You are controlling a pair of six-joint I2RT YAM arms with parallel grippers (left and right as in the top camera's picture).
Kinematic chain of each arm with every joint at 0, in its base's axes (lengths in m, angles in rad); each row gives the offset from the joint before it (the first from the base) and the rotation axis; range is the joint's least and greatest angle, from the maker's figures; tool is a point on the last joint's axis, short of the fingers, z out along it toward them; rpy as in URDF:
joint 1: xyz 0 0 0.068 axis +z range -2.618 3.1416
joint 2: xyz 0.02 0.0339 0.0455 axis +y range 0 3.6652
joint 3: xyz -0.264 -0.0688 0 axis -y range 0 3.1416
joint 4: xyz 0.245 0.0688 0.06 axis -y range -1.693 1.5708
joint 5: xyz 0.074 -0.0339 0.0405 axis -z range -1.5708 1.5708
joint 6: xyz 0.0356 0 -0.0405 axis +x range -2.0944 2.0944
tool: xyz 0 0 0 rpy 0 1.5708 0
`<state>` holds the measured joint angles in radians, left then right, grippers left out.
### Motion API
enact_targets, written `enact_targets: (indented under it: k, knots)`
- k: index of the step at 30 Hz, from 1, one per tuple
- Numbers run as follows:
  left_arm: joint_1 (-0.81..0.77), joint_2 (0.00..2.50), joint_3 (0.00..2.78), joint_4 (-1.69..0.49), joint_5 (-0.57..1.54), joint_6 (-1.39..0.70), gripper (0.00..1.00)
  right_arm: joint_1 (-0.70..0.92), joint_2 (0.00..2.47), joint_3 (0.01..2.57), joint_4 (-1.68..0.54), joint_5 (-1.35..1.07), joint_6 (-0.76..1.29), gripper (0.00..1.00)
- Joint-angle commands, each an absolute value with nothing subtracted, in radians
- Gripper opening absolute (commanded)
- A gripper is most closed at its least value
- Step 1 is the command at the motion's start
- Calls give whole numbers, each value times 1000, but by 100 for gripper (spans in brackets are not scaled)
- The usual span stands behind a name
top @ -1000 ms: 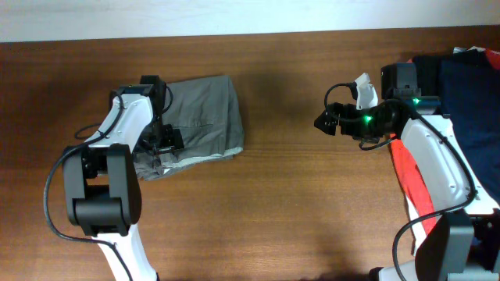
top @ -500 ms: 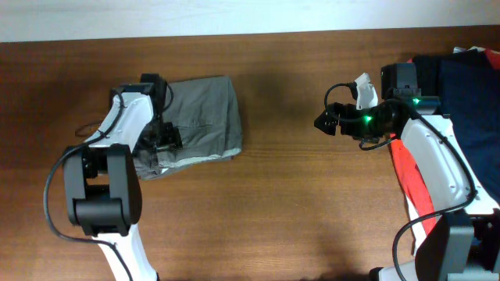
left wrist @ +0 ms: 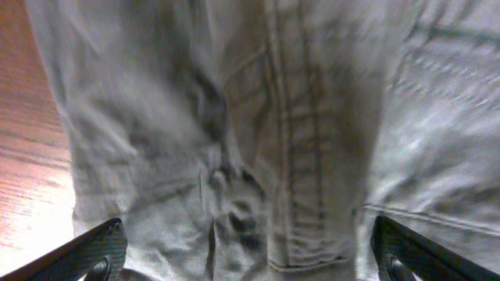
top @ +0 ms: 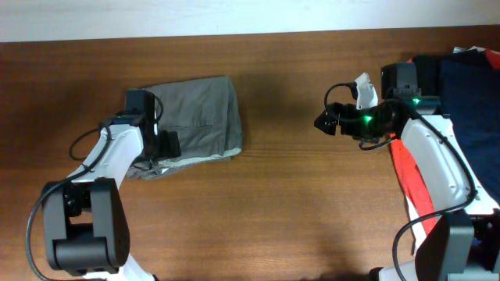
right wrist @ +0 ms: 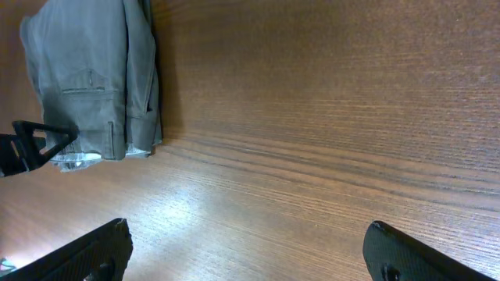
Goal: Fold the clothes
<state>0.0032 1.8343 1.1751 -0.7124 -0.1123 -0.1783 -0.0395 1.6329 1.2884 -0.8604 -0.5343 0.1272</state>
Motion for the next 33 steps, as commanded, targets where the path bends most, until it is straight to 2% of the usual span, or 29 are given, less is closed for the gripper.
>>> enact_targets:
  k: [1,6,8,10,11,12,14,15,16,17,20,22,26,29,33]
  knots:
    - [10,1836,1088,-664,-186,-162,99,-41,1629,1293,-857,-525,125,98]
    - [10,1836,1012,-569,-119,-167,98,-41,1629,1293,-857,-525,125,98]
    - [10,1837,1011,-561,-93,-194,89,-41,1629,1293,-857,-525,125,98]
    - [10,1837,1008,-561,-91,-194,57,-41,1629,1293,-857,-525,124,98]
    - [10,1837,1008,-559,-69,-194,33,-41,1629,1293,-857,-525,124,98]
    - [10,1837,1009,-555,-51,-194,25,-41,1629,1293,-857,-525,125,98]
    - [10,1837,1009,-535,-21,-194,21,-41,1629,1293,-857,-525,125,98]
    - [10,1837,1010,-533,-22,-193,43,-41,1629,1293,-857,-525,124,98]
    - [10,1836,1013,-528,-22,-192,77,-41,1629,1293,-857,-525,124,98]
    - [10,1831,1065,-545,-26,-192,97,-41,1629,1293,-857,-525,124,98]
    - [10,1770,1312,-706,-46,-192,99,-41,1629,1293,-857,-525,124,98]
    - [10,1735,1428,-825,-133,-192,99,-41,1629,1293,-857,-525,125,98]
    - [60,1790,1304,-796,-154,-193,99,-41,1629,1293,-857,-525,124,98]
    - [178,1865,1212,-704,20,-113,99,-41,1629,1293,-857,-525,124,98]
    - [218,1897,1211,-688,151,-21,99,-41,1629,1293,-857,-525,125,98]
